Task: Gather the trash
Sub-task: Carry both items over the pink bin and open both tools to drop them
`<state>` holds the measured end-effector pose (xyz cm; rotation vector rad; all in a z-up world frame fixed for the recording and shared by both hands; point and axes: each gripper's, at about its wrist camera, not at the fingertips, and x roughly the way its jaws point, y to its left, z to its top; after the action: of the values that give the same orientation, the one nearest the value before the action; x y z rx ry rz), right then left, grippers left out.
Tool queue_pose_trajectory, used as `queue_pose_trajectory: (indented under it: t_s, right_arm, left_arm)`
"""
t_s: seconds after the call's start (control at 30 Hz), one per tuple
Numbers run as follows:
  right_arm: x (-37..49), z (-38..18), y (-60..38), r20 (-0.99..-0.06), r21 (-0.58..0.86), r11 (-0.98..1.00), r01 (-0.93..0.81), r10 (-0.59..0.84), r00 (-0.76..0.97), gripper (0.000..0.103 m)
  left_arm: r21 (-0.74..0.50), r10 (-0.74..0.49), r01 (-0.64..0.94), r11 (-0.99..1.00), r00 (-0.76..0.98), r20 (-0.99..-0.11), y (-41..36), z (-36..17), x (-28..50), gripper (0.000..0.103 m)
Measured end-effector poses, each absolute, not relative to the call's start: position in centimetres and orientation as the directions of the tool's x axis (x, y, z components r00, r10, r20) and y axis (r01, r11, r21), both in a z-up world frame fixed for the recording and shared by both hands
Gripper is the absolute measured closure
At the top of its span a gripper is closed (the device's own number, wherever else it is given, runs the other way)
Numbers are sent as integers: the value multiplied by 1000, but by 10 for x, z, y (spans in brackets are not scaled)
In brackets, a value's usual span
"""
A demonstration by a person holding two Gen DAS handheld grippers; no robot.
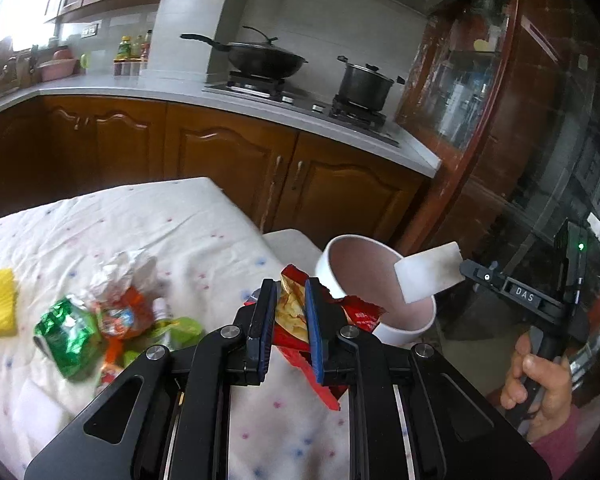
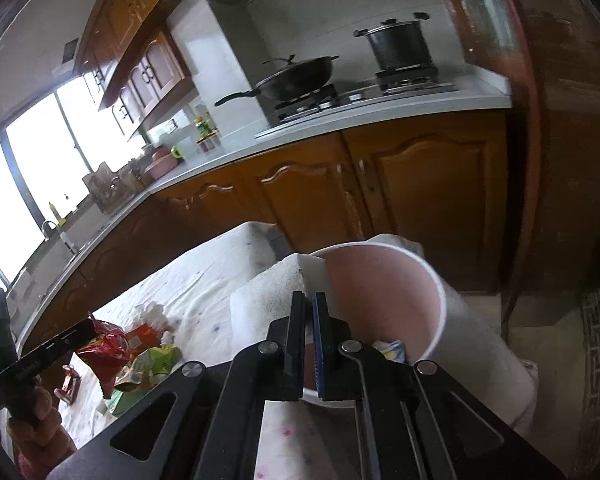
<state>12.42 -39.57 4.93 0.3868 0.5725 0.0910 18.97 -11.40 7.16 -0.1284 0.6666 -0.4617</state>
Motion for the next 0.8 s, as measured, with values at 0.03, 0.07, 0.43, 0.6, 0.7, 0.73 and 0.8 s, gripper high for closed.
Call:
queue_pose_trajectory:
  t_s: [0.03,0.07,0.43,0.6,0.7,0.73,0.8]
  right_arm:
    - [124,49,-400,-511,380,924,30,183,840,100]
    - [124,48,-403,-512,381,924,36,178,841,100]
    - [129,37,-434,-536,365,926,100,121,836,100]
    - [136,30,-442,-551,354,928,119,104,828,100]
    - [141,25,-444,-565,343,931,128,96,819,100]
    - [144,23,-444,-572,337,932,130,93,815,100]
    - [147,20,-445,-579,335,933,132,93,810,100]
  left_arm:
    - [-260,-455,375,890,688,-566,-117,72,191,89]
    - [-261,-460,380,887,685,-565,-123,73,193,89]
    - [-260,-489,419,870,662,-568,-187,74,230,89]
    - [-248,-491,435,866,640,-592,-218,65,251,89]
    - [-253,-489,433,865,619,-615,-232,56,261,89]
    - [-253,-486,431,866,614,-622,-235,52,264,89]
    - [-256,-486,431,865,599,-636,-243,45,270,89]
